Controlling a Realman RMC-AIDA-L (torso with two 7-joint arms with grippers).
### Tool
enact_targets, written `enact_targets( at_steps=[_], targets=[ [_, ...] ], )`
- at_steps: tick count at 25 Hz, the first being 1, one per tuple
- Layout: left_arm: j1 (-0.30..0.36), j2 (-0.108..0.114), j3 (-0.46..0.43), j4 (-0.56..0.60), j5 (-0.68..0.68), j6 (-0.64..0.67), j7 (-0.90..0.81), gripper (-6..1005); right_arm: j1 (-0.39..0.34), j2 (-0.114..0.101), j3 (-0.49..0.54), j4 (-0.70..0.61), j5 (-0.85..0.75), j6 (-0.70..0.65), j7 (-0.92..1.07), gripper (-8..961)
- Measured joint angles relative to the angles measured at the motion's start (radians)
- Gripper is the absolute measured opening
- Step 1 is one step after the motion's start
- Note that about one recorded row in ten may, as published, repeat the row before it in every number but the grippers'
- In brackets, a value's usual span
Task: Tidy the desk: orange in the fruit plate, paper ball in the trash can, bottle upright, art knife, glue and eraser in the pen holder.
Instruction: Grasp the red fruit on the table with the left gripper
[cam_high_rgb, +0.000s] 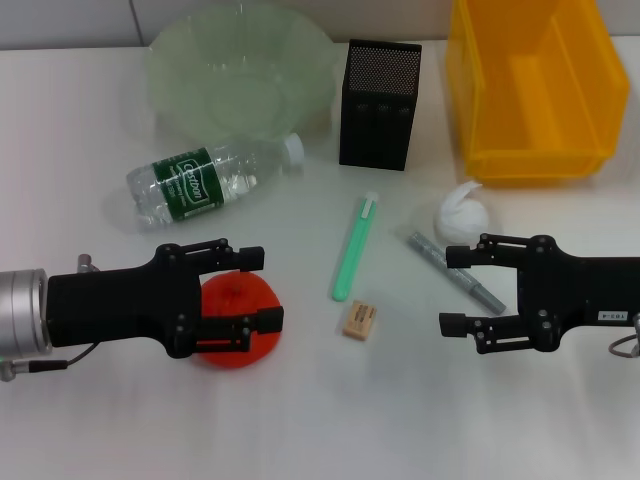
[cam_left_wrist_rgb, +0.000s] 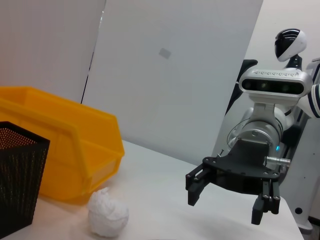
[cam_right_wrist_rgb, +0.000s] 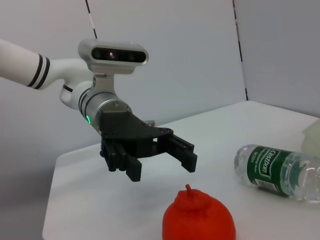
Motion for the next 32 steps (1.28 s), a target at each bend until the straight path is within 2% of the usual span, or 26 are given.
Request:
enact_targets(
  at_steps=[15,24,32],
  targets=[
    [-0.003,-0.006,-0.001,0.001,-0.002,-0.005,0.007,791,0.001,0.002,0.0,0.0,0.0,0.0,0.011,832],
    [0.012,-0.002,-0.008,0.003,0.003,-0.094,0.052,783,-0.005,0.002,0.007,0.0,0.0,-0.009,0.016,832],
    [0.017,-0.007,-0.009,0.003,0.079,-0.165,0.059,775,-0.008,0.001,0.009,0.0,0.0,-0.007,0.016,831]
  ],
)
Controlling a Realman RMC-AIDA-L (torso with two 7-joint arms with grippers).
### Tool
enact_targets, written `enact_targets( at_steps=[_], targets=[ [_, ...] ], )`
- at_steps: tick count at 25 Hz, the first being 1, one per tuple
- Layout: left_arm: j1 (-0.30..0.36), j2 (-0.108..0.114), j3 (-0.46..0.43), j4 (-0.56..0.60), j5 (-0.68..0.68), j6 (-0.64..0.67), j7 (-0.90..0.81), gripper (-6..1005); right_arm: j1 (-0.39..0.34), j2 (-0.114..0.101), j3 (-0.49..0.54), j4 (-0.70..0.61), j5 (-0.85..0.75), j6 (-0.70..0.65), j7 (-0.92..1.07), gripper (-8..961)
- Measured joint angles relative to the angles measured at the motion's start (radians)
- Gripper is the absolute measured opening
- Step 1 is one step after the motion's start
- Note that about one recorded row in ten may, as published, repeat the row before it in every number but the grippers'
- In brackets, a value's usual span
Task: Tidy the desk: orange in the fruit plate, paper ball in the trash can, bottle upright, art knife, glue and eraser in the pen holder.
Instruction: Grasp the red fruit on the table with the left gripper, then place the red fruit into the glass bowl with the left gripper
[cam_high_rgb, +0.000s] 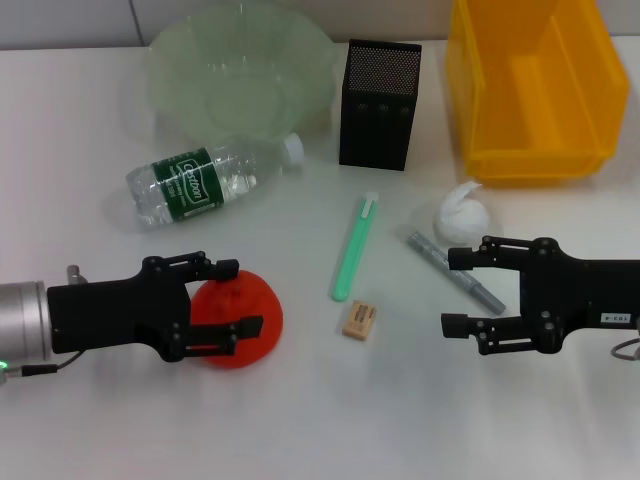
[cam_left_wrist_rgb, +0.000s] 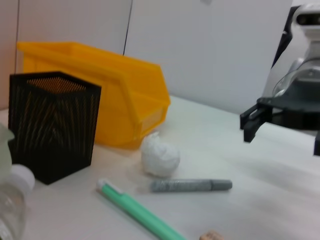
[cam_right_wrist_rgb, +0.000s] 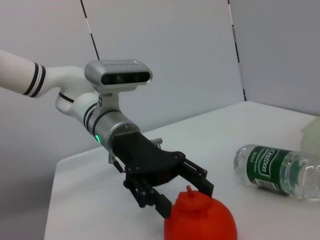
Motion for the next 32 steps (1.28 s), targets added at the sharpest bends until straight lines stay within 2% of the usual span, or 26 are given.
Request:
enact_targets(
  at_steps=[8,18,24,26,29,32],
  targets=[
    [0.0,-0.019,0.004,0.006,0.01,-0.05,0.002,768,0.004,-0.001,-0.005,0.0,-0.001,0.0,0.0,831],
    [-0.001,-0.02,0.0,0.012,0.01,-0.059,0.014,530,0.007,-0.003,-0.005,0.0,-0.002,-0.002,0.0,831],
    [-0.007,-0.024,0.003,0.012,0.01,-0.059,0.014,318,0.007,-0.003,-0.005,0.0,-0.002,-0.002,0.0,832],
    [-0.008,-0.024,-0.001,0.012,0.005,-0.055,0.014,280,0.007,-0.003,-0.004,0.0,-0.001,-0.002,0.0,832],
    [-0.016,-0.026,-0.024,0.012,-0.018,-0.016,0.011,224,0.006,-0.003,-0.003,0.0,0.0,-0.001,0.0,832],
    [-0.033,-0.037,-0.087,0.013,-0.079,0.071,0.007,187,0.006,-0.001,-0.003,0.0,0.0,0.001,0.0,832]
  ],
)
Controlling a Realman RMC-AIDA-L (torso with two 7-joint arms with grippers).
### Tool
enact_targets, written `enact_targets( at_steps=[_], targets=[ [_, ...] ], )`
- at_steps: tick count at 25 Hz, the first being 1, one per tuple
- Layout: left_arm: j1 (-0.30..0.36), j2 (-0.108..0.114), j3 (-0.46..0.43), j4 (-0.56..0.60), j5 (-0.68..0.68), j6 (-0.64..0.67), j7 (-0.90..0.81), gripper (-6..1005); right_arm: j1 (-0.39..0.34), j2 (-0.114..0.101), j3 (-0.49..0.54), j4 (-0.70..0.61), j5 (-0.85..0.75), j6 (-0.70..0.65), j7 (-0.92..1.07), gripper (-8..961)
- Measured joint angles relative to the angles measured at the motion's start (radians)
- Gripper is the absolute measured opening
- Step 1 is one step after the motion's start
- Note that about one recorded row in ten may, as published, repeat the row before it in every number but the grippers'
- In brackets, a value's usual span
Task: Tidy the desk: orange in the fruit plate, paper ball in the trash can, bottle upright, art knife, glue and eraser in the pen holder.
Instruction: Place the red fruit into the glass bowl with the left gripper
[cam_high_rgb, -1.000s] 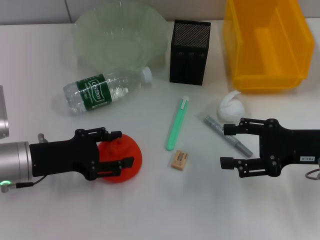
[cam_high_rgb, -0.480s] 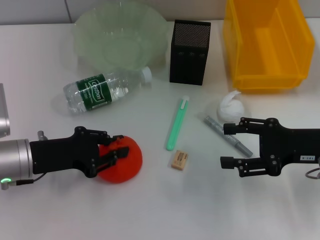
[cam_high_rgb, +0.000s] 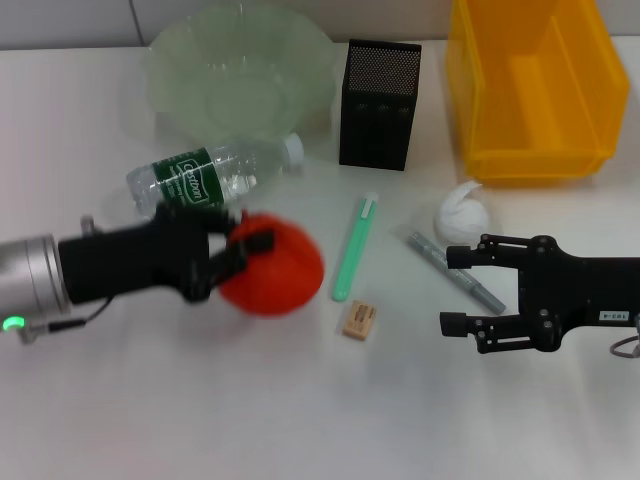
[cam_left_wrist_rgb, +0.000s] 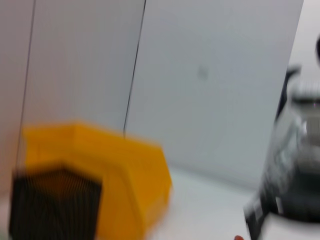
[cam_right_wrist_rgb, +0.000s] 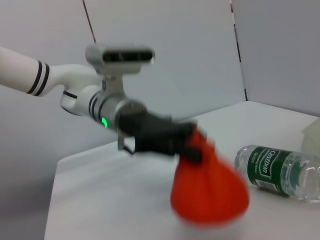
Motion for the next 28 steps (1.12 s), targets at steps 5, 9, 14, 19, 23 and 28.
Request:
enact_targets(
  at_steps=[5,9,14,19,23,28],
  targets=[
    [-0.05,-0.03,-0.112,-0.01,-0.148,0.018,-0.001,158,0.0,0.002,0.001,0.0,0.002,0.001,0.0,831],
    [-0.126,-0.033,-0.157,-0.118,-0.383,-0.103,0.008,155,0.0,0.004,0.004,0.0,0.003,-0.001,-0.001,831],
    [-0.197,-0.036,-0.158,-0.185,-0.537,-0.275,0.065,156,-0.003,0.013,0.004,0.0,0.004,-0.002,-0.002,831],
    [-0.281,-0.042,-0.16,-0.249,-0.621,-0.45,0.206,155,-0.006,0.022,0.004,0.0,0.005,-0.002,-0.002,831],
    [-0.323,-0.042,-0.16,-0.292,-0.67,-0.537,0.297,161,-0.007,0.027,0.006,0.0,0.006,-0.003,-0.002,832],
    [-0.368,-0.042,-0.151,-0.321,-0.68,-0.598,0.399,201,-0.01,0.027,0.005,0.0,0.009,-0.004,-0.002,832]
  ],
)
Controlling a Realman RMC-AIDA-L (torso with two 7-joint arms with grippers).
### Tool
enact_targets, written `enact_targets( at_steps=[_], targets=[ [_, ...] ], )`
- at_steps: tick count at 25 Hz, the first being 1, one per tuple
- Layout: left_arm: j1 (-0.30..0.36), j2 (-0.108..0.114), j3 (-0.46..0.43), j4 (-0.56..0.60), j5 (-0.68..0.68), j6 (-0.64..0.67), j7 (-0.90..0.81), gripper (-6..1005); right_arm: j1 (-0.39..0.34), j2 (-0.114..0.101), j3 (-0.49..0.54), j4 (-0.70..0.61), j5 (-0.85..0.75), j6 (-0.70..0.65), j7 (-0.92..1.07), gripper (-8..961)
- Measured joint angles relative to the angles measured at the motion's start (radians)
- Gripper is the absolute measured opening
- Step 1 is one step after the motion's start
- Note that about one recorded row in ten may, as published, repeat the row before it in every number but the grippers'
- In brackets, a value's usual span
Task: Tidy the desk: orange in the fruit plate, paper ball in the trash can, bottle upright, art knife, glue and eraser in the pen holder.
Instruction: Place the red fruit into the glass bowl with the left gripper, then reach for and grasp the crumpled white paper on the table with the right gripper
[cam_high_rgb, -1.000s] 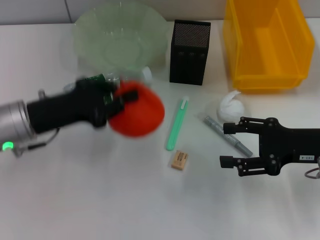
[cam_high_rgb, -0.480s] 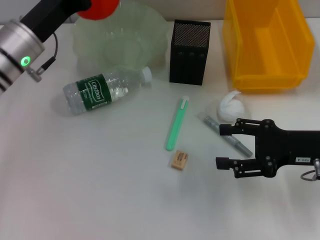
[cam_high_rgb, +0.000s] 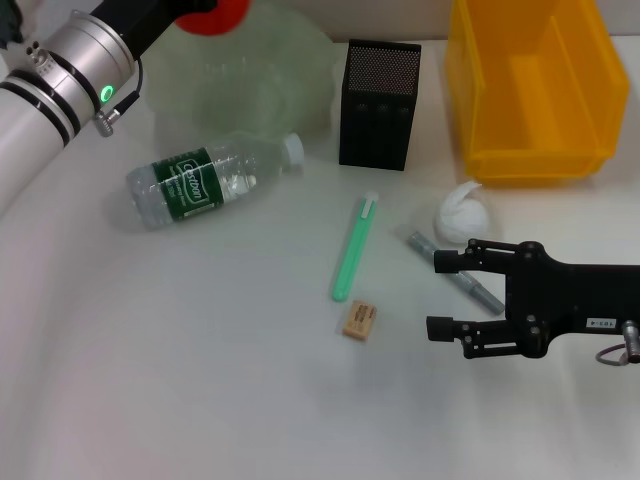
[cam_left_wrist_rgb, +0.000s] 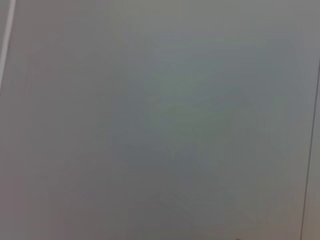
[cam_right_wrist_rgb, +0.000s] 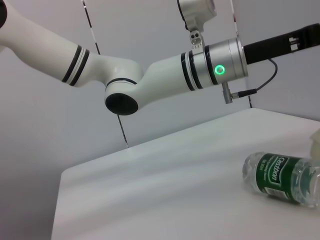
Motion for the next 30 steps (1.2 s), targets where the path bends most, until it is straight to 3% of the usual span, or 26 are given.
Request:
enact_targets(
  at_steps=[5,11,13,16,17,20,21,23,30],
  targets=[
    [-0.011,0.0,-0.004,-0.003,-0.002,-0.027,0.011,241,-0.001,0.001,0.0,0.001,0.004,0.0,0.0,832],
    [-0.015,0.0,-0.005,-0.003,-0.002,-0.025,0.003,500,0.001,0.001,0.0,0.002,0.004,0.001,0.001,832],
    [-0.004,0.003,0.029,0.007,0.017,0.052,-0.085,575,0.003,0.001,0.0,0.002,0.005,0.003,0.001,832],
    [0.029,0.009,0.103,0.053,0.042,0.16,-0.187,673,0.007,0.001,0.0,0.002,0.004,0.005,0.001,832],
    [0.081,0.015,0.207,0.138,0.065,0.296,-0.293,705,0.008,0.001,0.0,0.002,0.005,0.005,0.001,832],
    [0.156,0.024,0.333,0.261,0.101,0.426,-0.391,779,0.01,-0.001,0.0,0.001,0.005,0.007,0.001,832],
    [0.156,0.024,0.333,0.261,0.101,0.426,-0.391,787,0.01,-0.002,0.001,0.001,0.005,0.007,0.001,832],
    [0.239,0.052,0.421,0.366,0.217,0.562,-0.507,804,0.011,-0.004,0.001,-0.002,0.005,0.007,0.001,832],
    [0.311,0.088,0.418,0.329,0.439,0.671,-0.517,812,0.025,-0.008,0.002,-0.007,0.006,0.006,0.002,832]
  ],
)
